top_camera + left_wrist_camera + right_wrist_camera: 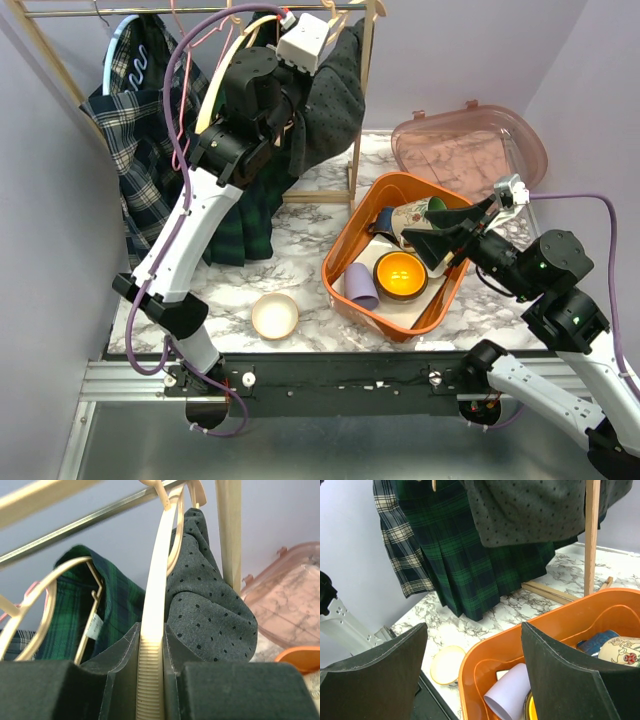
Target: Remove the skirt from the hanger
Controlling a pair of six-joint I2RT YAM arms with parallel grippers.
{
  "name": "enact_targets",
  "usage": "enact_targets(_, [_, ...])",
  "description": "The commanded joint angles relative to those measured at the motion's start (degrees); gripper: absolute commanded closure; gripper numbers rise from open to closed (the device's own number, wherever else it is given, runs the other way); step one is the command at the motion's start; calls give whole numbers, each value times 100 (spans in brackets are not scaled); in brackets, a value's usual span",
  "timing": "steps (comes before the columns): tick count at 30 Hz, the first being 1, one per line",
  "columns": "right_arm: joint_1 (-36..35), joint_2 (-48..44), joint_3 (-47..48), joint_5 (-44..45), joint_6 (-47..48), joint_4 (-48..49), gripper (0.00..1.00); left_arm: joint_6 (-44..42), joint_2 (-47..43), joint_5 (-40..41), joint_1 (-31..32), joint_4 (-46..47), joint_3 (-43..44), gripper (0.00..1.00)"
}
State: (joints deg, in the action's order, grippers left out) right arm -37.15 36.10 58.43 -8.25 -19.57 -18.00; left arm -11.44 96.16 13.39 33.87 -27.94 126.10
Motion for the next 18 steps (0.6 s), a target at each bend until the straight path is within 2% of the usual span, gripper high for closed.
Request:
enact_targets(1, [14, 20, -69, 8, -64, 130, 17, -218, -212, 226, -3, 1072, 353, 100])
enact_targets(6, [14, 38, -52, 17, -82, 148, 17, -245, -282, 278, -3, 896, 336, 100])
enact_targets(11, [14, 64, -52, -10, -82, 156, 17, -376, -633, 401, -3, 1002, -112, 100])
enact_targets(18, [14, 108, -8, -54, -82, 156, 17, -420, -915, 376, -3, 659, -358, 100])
